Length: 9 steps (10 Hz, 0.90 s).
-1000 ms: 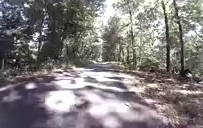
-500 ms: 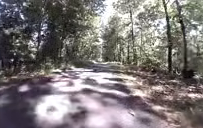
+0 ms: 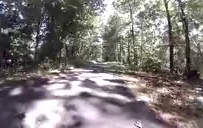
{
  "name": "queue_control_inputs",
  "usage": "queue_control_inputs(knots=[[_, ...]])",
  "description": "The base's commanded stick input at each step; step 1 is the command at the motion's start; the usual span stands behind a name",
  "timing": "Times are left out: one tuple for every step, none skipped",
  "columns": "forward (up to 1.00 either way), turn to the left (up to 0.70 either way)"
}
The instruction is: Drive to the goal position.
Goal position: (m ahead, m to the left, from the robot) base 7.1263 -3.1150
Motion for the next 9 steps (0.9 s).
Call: queue_control_inputs(knots=[[0.45,0.0],[0.45,0.0],[0.45,0.0],[0.45,0.0],[0.45,0.0],[0.45,0.0],[0.45,0.0],[0.45,0.0],[0.45,-0.1]])
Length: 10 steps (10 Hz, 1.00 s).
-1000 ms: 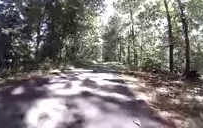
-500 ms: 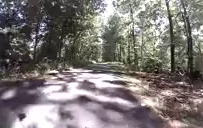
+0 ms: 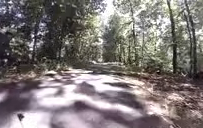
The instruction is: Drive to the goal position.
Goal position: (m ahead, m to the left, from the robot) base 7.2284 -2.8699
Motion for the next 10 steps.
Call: queue_control_inputs(knots=[[0.45,-0.27],[0.45,-0.27],[0.45,-0.27],[0.45,-0.27],[0.45,-0.27],[0.45,-0.22],[0.45,-0.05],[0.45,0.0],[0.45,0.0],[0.45,0.0]])
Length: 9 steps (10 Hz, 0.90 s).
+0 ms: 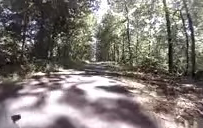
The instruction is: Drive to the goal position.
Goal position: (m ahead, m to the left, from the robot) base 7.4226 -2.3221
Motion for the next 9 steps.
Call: queue_control_inputs(knots=[[0.45,0.0],[0.45,0.0],[0.45,0.0],[0.45,0.0],[0.45,0.0],[0.45,0.0],[0.45,0.0],[0.45,0.0],[0.45,0.0]])
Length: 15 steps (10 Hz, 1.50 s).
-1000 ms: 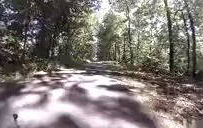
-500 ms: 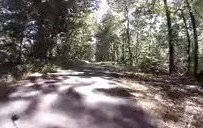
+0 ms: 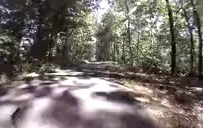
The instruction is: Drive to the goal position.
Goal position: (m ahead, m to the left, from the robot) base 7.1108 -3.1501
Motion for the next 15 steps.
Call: queue_control_inputs(knots=[[0.45,0.0],[0.45,0.0],[0.45,0.0],[0.45,0.0],[0.45,0.0],[0.45,0.0],[0.45,0.0],[0.45,0.0],[0.45,0.0],[0.45,0.0],[0.45,0.0],[0.45,0.0],[0.45,0.0],[0.45,0.0],[0.45,0.0]])
